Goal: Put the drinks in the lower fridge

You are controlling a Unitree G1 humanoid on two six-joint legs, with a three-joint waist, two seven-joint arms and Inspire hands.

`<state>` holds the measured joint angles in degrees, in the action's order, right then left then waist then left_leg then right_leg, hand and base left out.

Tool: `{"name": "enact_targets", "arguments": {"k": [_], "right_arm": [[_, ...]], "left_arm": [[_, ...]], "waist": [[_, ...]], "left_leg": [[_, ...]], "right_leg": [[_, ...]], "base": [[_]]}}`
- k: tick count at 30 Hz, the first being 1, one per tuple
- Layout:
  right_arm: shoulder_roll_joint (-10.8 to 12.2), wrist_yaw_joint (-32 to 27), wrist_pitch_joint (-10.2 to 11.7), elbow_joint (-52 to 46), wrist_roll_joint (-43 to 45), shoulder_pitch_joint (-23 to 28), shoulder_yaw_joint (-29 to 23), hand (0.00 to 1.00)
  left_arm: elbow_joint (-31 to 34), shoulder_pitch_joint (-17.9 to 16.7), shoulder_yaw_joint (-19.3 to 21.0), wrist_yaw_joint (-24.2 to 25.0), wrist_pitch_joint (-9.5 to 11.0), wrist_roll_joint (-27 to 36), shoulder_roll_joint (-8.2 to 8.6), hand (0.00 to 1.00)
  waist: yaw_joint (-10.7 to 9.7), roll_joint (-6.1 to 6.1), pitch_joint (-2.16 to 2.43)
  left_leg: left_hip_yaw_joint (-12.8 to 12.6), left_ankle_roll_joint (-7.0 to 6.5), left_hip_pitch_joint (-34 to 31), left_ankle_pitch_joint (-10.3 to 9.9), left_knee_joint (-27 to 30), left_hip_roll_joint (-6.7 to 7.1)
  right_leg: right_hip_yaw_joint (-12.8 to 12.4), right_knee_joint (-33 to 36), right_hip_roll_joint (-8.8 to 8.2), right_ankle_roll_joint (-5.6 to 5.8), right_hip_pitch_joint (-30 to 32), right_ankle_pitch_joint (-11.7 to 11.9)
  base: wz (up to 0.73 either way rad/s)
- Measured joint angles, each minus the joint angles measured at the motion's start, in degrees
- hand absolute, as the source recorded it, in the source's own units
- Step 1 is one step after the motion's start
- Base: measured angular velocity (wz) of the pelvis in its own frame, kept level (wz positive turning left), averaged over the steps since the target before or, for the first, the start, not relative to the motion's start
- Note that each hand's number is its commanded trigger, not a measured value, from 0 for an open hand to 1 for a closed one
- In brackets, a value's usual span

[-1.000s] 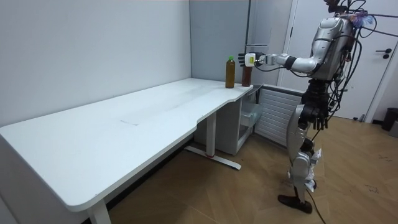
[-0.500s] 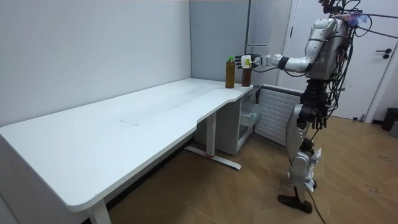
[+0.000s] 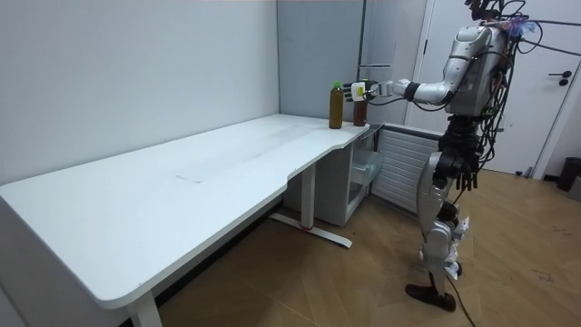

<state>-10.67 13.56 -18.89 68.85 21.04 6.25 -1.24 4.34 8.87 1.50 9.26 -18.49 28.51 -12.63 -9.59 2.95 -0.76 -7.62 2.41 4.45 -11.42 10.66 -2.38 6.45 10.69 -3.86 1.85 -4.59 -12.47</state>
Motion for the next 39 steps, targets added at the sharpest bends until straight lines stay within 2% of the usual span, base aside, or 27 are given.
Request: {"name": "enact_targets", "arguments": {"k": [8, 14, 22, 30, 32, 34, 37, 39], "right_arm": [[0.0, 0.2, 0.0, 0.0, 0.0, 0.0, 0.0, 0.0], [0.0, 0.4, 0.0, 0.0, 0.0, 0.1, -0.1, 0.0], [0.2, 0.2, 0.1, 0.0, 0.0, -0.2, 0.0, 0.0], [0.0, 0.1, 0.7, -0.3, -0.4, -3.0, -0.3, 0.0], [0.1, -0.1, 0.7, -1.0, -0.4, -3.4, -0.9, 0.0], [0.2, -0.5, 1.0, -2.5, -1.4, -3.7, -1.2, 0.0], [0.0, -1.1, 1.3, -4.2, -2.8, -3.6, -0.5, 0.0], [-0.1, -0.9, 1.2, -4.8, -2.8, -3.4, 0.9, 0.0]], "left_arm": [[-2.8, 0.7, 0.0, 1.7, 0.0, -0.1, 0.0, 1.0], [-6.2, 0.9, -1.3, 2.7, -1.7, -0.7, -0.12, 1.0], [-6.6, 0.9, -1.9, 2.7, -2.0, -1.2, -0.28, 1.0], [-9.0, 1.2, -1.7, 2.3, -2.0, -2.2, -0.08, 1.0], [-8.6, 1.2, -1.5, 1.8, -2.0, -2.2, 0.11, 1.0], [-8.0, 1.2, -1.5, 0.8, -2.0, -2.2, 0.41, 1.0], [-5.9, 1.2, -1.7, 0.2, -2.0, -2.2, 0.61, 1.0], [-3.5, 1.2, -1.8, -0.2, -1.9, -2.4, 0.67, 1.0]], "waist": [[-1.4, -0.19, -0.1], [-1.7, -0.67, -0.35], [-1.7, -0.92, -0.22], [-0.8, -1.12, -0.12], [-0.6, -1.12, 0.02], [0.3, -1.1, 0.28], [1.4, -1.21, 0.3], [2.8, -1.33, 0.35]], "left_leg": [[0.0, 0.0, 0.1, 0.0, 0.0, 0.0], [0.0, 0.0, 0.0, 0.0, 0.0, -0.01], [0.0, 0.0, -0.6, 0.0, 0.0, -0.01], [0.1, 0.0, -0.4, 0.0, 0.0, -0.01], [0.2, 0.0, -0.4, 0.0, 0.0, -0.01], [0.2, 0.0, -0.3, 0.0, 0.0, -0.02], [0.1, 0.0, -0.4, 0.0, 0.0, -0.04], [0.1, 0.0, -0.3, 0.0, 0.0, -0.06]], "right_leg": [[0.2, 0.1, -0.01, 0.02, -0.2, 0.1], [0.1, 0.2, 0.0, 0.06, 0.1, 0.1], [-0.1, 0.2, 0.0, 0.07, 0.8, 0.3], [-0.5, 0.1, 0.04, 0.06, 0.8, 0.4], [-0.4, 0.1, 0.04, 0.06, 0.7, 0.4], [-0.4, 0.1, 0.05, 0.06, 0.7, 0.4], [-0.3, 0.1, 0.05, 0.06, 0.7, 0.4], [-0.3, 0.1, 0.06, 0.06, 0.6, 0.4]], "base": [[0.01], [0.0], [0.0], [-0.02], [0.0], [-0.02], [0.0], [-0.02]]}}
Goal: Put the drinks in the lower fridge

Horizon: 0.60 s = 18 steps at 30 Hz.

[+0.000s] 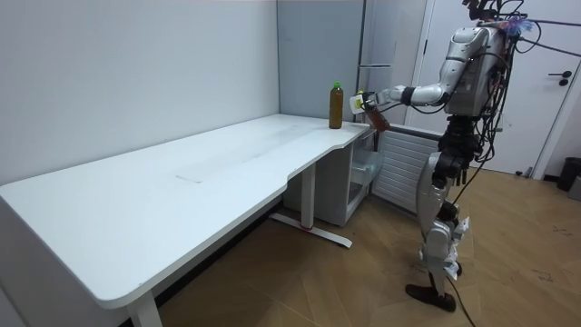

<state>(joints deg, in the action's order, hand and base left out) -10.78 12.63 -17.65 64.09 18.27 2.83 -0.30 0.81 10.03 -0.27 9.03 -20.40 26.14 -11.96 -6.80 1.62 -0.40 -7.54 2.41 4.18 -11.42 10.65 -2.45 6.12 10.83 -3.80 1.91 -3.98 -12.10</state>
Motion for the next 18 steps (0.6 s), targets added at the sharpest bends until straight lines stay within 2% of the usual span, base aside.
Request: {"name": "enact_targets", "arguments": {"k": [3, 5, 6, 11, 13, 15, 18], "right_arm": [[-0.6, 0.0, 0.0, -1.2, 0.1, 0.0, 3.4, 0.0], [-1.1, 0.0, 0.0, -2.6, 0.1, 0.0, 5.4, 0.0], [-1.5, 0.2, 0.0, -4.0, 0.5, 0.1, 6.4, 0.0], [-1.6, 0.6, 0.1, -13.9, 2.5, 0.4, 10.6, 0.0], [-2.3, 1.2, 0.0, -15.9, 2.5, 0.8, 12.9, 0.0], [-3.0, 2.1, 0.0, -18.0, 2.6, 1.3, 14.3, 0.0], [-3.6, 3.4, 0.0, -20.6, 2.5, 1.3, 14.8, 0.0]], "left_arm": [[1.0, -0.2, -0.1, -0.1, 0.8, -0.5, 1.1, 1.0], [2.1, -1.8, -0.5, -0.7, 1.4, -0.6, 2.06, 1.0], [2.4, -2.6, -1.6, -1.1, 1.6, -1.1, 2.43, 1.0], [2.5, -4.9, -5.8, -1.8, 1.6, -2.7, 2.71, 1.0], [2.5, -5.7, -7.0, -1.9, 1.8, -2.6, 3.03, 1.0], [2.5, -6.4, -7.6, -2.3, 2.6, -2.4, 3.35, 1.0], [2.6, -7.5, -8.3, -2.7, 4.3, -1.3, 3.42, 1.0]], "waist": [[2.4, -0.13, 0.0], [3.0, -0.16, 0.0], [4.0, -0.29, -0.02], [5.7, -1.38, 0.03], [7.8, -1.77, 0.15], [8.9, -1.81, 0.14], [9.1, -1.95, 0.12]], "left_leg": [[0.1, 0.0, 0.3, 0.0, -0.2, -0.01], [0.2, 0.0, 0.4, 0.0, -0.5, -0.01], [0.2, 0.0, 0.5, 0.0, -0.5, 0.0], [1.6, 0.0, 0.1, 0.0, -0.4, -0.01], [1.7, 0.0, 0.2, 0.0, -0.4, -0.01], [2.2, 0.0, 0.3, 0.0, -0.4, 0.07], [2.4, 0.0, 0.0, 0.0, -0.4, 0.07]], "right_leg": [[0.3, 0.1, -0.02, 0.0, -0.2, 0.0], [0.6, 0.1, -0.01, 0.0, -0.3, 0.0], [0.9, 0.1, -0.02, 0.0, -0.4, 0.0], [2.4, -0.1, -0.04, 0.0, -0.8, 0.0], [2.5, -0.1, -0.05, 0.0, -0.9, 0.0], [2.6, -0.1, -0.1, 0.0, -1.0, 0.0], [3.1, -0.1, -0.1, 0.01, -0.9, 0.0]], "base": [[-0.03], [0.1], [0.05], [0.17], [0.02], [-0.04], [0.1]]}}
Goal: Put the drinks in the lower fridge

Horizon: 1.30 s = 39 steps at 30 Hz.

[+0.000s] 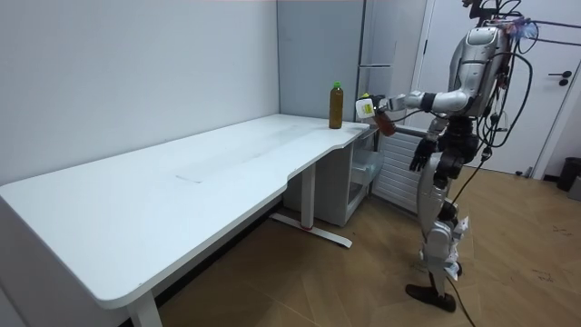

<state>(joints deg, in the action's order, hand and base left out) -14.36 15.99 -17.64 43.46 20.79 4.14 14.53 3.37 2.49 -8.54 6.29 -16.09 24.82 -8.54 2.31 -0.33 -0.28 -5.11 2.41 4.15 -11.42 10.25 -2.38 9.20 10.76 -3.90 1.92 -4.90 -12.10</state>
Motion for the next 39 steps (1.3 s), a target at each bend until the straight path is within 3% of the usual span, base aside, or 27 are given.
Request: {"name": "enact_targets", "arguments": {"k": [2, 4, 6, 10, 14, 23, 32, 36, 39], "right_arm": [[0.5, 0.8, 0.4, -2.7, -2.3, -0.2, -0.3, 0.0], [1.6, 2.0, 2.4, -6.3, -5.1, -0.4, -0.2, 0.0], [5.0, 3.5, 5.0, -8.8, -9.8, -0.8, 0.4, 0.0], [7.7, 7.6, 7.5, -10.9, -14.7, -0.9, 2.7, 0.0], [7.7, 9.4, 8.6, -11.0, -16.6, -1.3, 3.5, 0.0], [8.0, 15.4, 9.6, -14.7, -24.0, -1.8, 3.9, 0.0], [8.0, 18.6, 9.6, -15.2, -26.2, -1.7, 4.3, 0.0], [7.4, 19.4, 9.6, -16.8, -28.1, -1.7, 4.7, 0.0], [7.2, 19.9, 9.6, -19.5, -31.5, -1.7, 5.1, 0.0]], "left_arm": [[0.0, -0.3, -0.9, 0.0, 0.7, 0.0, -0.12, 1.0], [0.0, -0.5, -2.0, 0.0, 1.3, 0.0, -0.01, 1.0], [0.0, -1.0, -4.1, 0.2, 2.6, -0.1, -0.4, 1.0], [0.0, -3.4, -5.5, 2.6, 4.3, -0.3, -0.49, 1.0], [0.0, -5.4, -5.4, 3.2, 5.0, -0.8, -1.68, 1.0], [-0.1, -8.9, -5.5, 3.3, 6.2, -0.8, -1.25, 1.0], [-0.1, -9.6, -5.8, 3.3, 7.1, -0.8, -1.23, 1.0], [-1.0, -9.6, -6.5, 3.3, 9.0, -0.8, -1.37, 1.0], [-1.6, -9.8, -7.8, 3.3, 9.3, -0.9, -1.91, 1.0]], "waist": [[0.2, -0.03, 0.0], [0.0, -0.04, 0.0], [-0.3, -0.06, -0.01], [-0.3, -0.39, -0.13], [-0.3, -0.43, -0.19], [-0.6, -0.14, -0.63], [-0.7, -0.19, -0.66], [-0.6, -0.27, -0.66], [-0.7, -0.29, -0.65]], "left_leg": [[0.1, 0.0, 0.0, 0.0, 0.0, -0.03], [0.5, 0.0, 0.1, 0.0, 0.1, -0.05], [0.5, 0.0, 0.3, 0.0, 0.0, -0.06], [0.4, 0.0, 0.4, 0.0, 0.0, -0.05], [0.4, 0.0, 0.2, 0.0, 0.2, -0.05], [0.7, 0.0, 0.0, 0.0, 0.5, -0.03], [0.7, 0.0, -1.6, 0.0, 1.2, -0.03], [0.5, -0.01, -1.9, 0.0, 1.2, -0.03], [0.5, -0.01, -1.9, 0.0, 1.2, -0.04]], "right_leg": [[0.3, 0.0, 0.0, 0.0, -0.1, 0.0], [0.5, -0.1, 0.02, 0.0, -0.2, 0.0], [1.1, -0.2, 0.03, 0.0, -0.9, 0.0], [1.6, -0.2, -0.04, 0.0, -1.5, 0.0], [1.9, -0.2, -0.06, 0.0, -1.6, 0.0], [2.1, -0.3, -0.06, 0.01, -1.6, 0.0], [1.9, 0.1, -0.06, 0.0, -0.2, 0.0], [1.8, 0.1, -0.08, -0.01, 0.1, 0.0], [1.8, 0.0, -0.09, -0.01, 0.1, 0.0]], "base": [[0.0], [0.03], [0.16], [0.14], [0.06], [0.0], [0.01], [0.0], [0.0]]}}
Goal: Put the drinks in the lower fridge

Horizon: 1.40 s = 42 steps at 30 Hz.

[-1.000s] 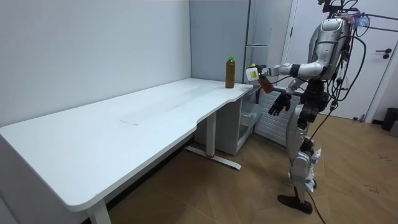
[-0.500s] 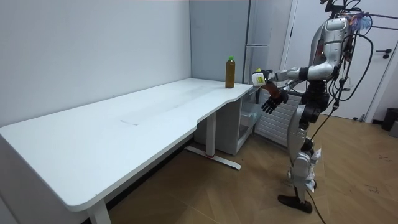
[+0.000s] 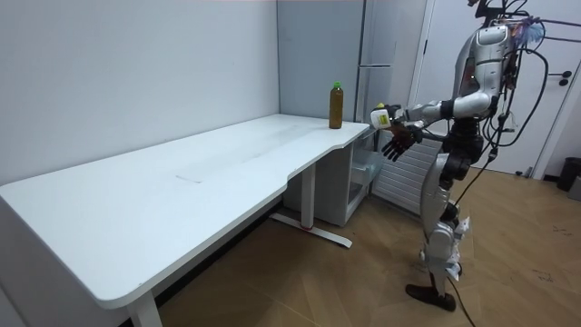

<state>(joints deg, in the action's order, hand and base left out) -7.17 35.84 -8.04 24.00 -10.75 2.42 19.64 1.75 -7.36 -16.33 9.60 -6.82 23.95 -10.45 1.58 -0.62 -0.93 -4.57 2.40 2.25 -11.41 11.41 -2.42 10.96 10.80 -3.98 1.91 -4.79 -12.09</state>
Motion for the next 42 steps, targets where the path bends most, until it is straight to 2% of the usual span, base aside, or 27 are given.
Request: {"name": "enact_targets", "arguments": {"k": [5, 9, 12, 13, 14, 18, 26, 27, 28, 29, 30, 35, 39, 42], "right_arm": [[0.0, 0.2, 0.1, -1.3, -4.5, 0.0, 0.5, 0.0], [0.4, 0.4, 0.5, -2.3, -7.5, 0.0, 0.5, 0.0], [0.4, 0.4, 0.5, -2.3, -9.3, 0.5, 0.5, 0.0], [0.4, 0.5, 0.5, -2.3, -9.5, 0.7, 0.5, 0.42], [0.4, 0.6, 0.5, -2.3, -9.7, 0.9, 0.7, 0.98], [0.3, 0.6, 0.5, -2.3, -10.0, 1.2, 1.3, 1.0], [0.2, 0.6, 0.5, -2.3, -10.0, 1.3, 1.7, 1.0], [0.2, 0.7, 0.5, -2.3, -10.0, 1.4, 1.7, 1.0], [0.2, 0.7, 0.5, -2.3, -10.0, 1.4, 1.8, 1.0], [0.2, 0.7, 0.5, -2.3, -10.0, 1.5, 1.9, 1.0], [0.2, 0.6, 0.5, -2.2, -10.0, 1.6, 2.1, 1.0], [0.0, 0.3, 0.7, -2.2, -11.4, 1.7, 2.1, 1.0], [0.0, 0.1, 1.1, -2.2, -11.7, 1.7, 1.9, 1.0], [0.3, 0.2, 2.9, -1.3, -12.5, 1.9, 2.0, 1.0]], "left_arm": [[-0.2, -0.4, -1.9, 0.9, 0.0, 0.0, -0.87, 1.0], [-1.9, -0.4, -2.2, 2.7, -0.1, -1.5, -1.03, 1.0], [-1.9, -0.4, -2.1, 4.2, 0.0, -3.9, -0.87, 1.0], [-1.9, -0.4, -2.1, 4.5, 0.0, -4.4, -0.83, 1.0], [-1.9, -0.4, -2.1, 4.9, 0.0, -5.1, -0.83, 1.0], [-1.9, -0.4, -2.1, 6.0, 0.0, -6.1, -1.0, 1.0], [-2.0, -0.4, -2.1, 7.5, 0.0, -6.2, -1.0, 1.0], [-2.0, -0.4, -2.1, 7.6, 0.0, -6.2, -1.0, 0.94], [-2.0, -0.4, -2.1, 7.6, 0.0, -6.2, -1.0, 0.62], [-2.0, -0.4, -2.1, 7.8, 0.0, -6.7, -0.98, 0.35], [-2.0, -0.4, -2.1, 8.1, 0.1, -7.1, -0.98, 0.0], [-2.0, -0.4, -1.8, 8.1, 0.2, -6.8, -0.08, 0.0], [-1.9, -0.4, -1.3, 8.1, 0.2, -7.1, 0.68, 0.0], [-1.8, -0.3, -1.1, 8.0, 0.2, -7.0, 0.8, 0.0]], "waist": [[-0.3, -0.02, 0.0], [-1.5, -0.02, 0.0], [-1.5, -0.06, -0.02], [-1.5, -0.07, -0.03], [-1.5, -0.12, -0.06], [-1.5, -0.53, -0.3], [-1.4, -0.62, -0.27], [-1.4, -0.64, -0.26], [-1.4, -0.64, -0.25], [-1.4, -0.6, -0.22], [-1.4, -0.58, -0.21], [-1.4, -0.34, -0.05], [-1.4, 0.29, 0.18], [-1.5, 0.71, 0.11]], "left_leg": [[0.1, 0.0, 0.3, 0.0, -0.1, 0.0], [0.1, 0.0, 0.3, 0.0, -0.1, 0.0], [0.1, 0.0, 0.4, 0.0, -0.1, 0.0], [0.0, 0.0, 0.4, 0.0, -0.1, 0.0], [0.0, 0.0, 0.4, 0.0, -0.1, 0.0], [0.0, 0.0, 0.2, 0.0, -0.1, 0.0], [0.0, 0.0, 0.2, 0.0, 0.0, 0.0], [0.0, 0.0, 0.2, 0.0, 0.0, 0.0], [0.0, 0.0, 0.2, 0.0, 0.0, 0.0], [0.0, 0.0, 0.2, 0.0, 0.0, 0.0], [0.0, 0.0, 0.2, 0.0, 0.0, 0.0], [0.0, 0.0, 0.3, 0.0, 0.1, 0.0], [0.0, 0.0, 0.4, 0.0, 0.2, -0.02], [0.1, 0.0, 0.6, 0.0, 0.3, -0.04]], "right_leg": [[0.1, -0.1, -0.01, 0.0, -0.4, 0.0], [0.2, -0.2, -0.01, 0.0, -0.5, 0.0], [0.0, -0.2, 0.0, 0.0, -0.5, 0.0], [-0.1, -0.2, 0.0, 0.0, -0.5, 0.0], [-0.1, -0.2, 0.0, 0.0, -0.4, 0.0], [-0.2, -0.1, 0.01, 0.0, -0.2, 0.0], [-0.2, 0.0, 0.01, -0.01, -0.2, 0.0], [-0.2, 0.0, 0.01, -0.01, -0.2, 0.0], [-0.2, 0.0, 0.01, -0.01, -0.2, 0.0], [-0.2, 0.0, 0.01, -0.02, -0.2, 0.0], [-0.2, 0.0, 0.01, -0.04, -0.2, 0.0], [-0.1, 0.0, 0.01, -0.07, -0.4, 0.1], [-0.2, -0.1, 0.03, -0.11, -0.5, 0.1], [0.0, -0.2, 0.03, -0.12, -0.8, 0.1]], "base": [[0.0], [0.0], [0.0], [-0.03], [-0.03], [-0.01], [0.0], [0.0], [0.0], [0.0], [0.0], [0.0], [0.0], [0.01]]}}
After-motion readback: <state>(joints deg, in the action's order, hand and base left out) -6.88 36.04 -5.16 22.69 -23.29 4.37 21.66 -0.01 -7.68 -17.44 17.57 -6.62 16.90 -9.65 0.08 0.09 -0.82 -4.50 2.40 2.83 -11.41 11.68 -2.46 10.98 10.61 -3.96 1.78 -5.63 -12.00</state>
